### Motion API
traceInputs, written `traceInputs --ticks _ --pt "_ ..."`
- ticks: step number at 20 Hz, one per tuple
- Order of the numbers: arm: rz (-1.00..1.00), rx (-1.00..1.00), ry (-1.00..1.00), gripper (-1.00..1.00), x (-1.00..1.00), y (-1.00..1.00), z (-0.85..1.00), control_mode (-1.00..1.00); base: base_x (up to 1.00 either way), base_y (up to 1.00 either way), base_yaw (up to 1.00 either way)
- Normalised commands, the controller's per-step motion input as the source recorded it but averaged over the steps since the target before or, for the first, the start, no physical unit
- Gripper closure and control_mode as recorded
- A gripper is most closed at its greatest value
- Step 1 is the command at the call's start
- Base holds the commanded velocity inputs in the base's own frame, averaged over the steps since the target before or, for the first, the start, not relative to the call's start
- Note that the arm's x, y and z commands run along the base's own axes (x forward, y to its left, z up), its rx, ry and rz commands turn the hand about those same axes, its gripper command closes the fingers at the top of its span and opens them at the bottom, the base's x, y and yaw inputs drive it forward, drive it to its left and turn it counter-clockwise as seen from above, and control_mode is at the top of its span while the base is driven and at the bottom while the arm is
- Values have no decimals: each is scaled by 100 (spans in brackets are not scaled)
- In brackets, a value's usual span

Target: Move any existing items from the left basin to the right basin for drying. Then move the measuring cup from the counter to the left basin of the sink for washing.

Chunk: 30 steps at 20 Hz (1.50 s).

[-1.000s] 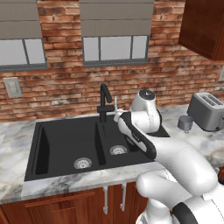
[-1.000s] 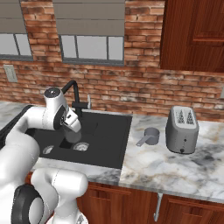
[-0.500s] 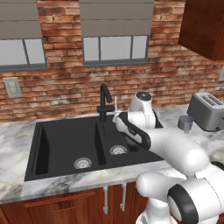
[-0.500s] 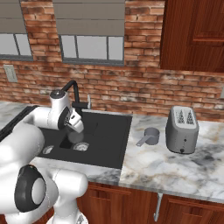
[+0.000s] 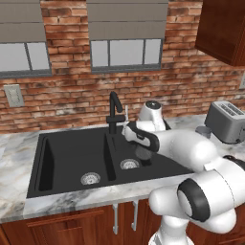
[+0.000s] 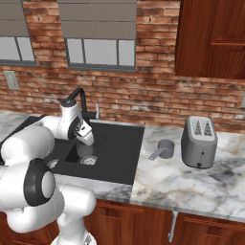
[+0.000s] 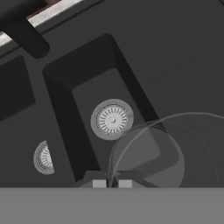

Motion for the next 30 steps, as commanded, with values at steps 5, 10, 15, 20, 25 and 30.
traceInputs --ticks 5,10,15,20,25,30 --pt "1 0 3 100 7 0 -16 -100 0 0 0" --pt "2 0 2 100 2 0 -17 -100 0 0 0" --pt "2 0 1 100 2 0 -17 -100 0 0 0" --pt "3 0 1 100 8 2 -14 -100 0 0 0" --pt "4 0 0 100 6 3 -16 -100 0 0 0" --pt "3 0 1 100 8 2 -18 -100 0 0 0"
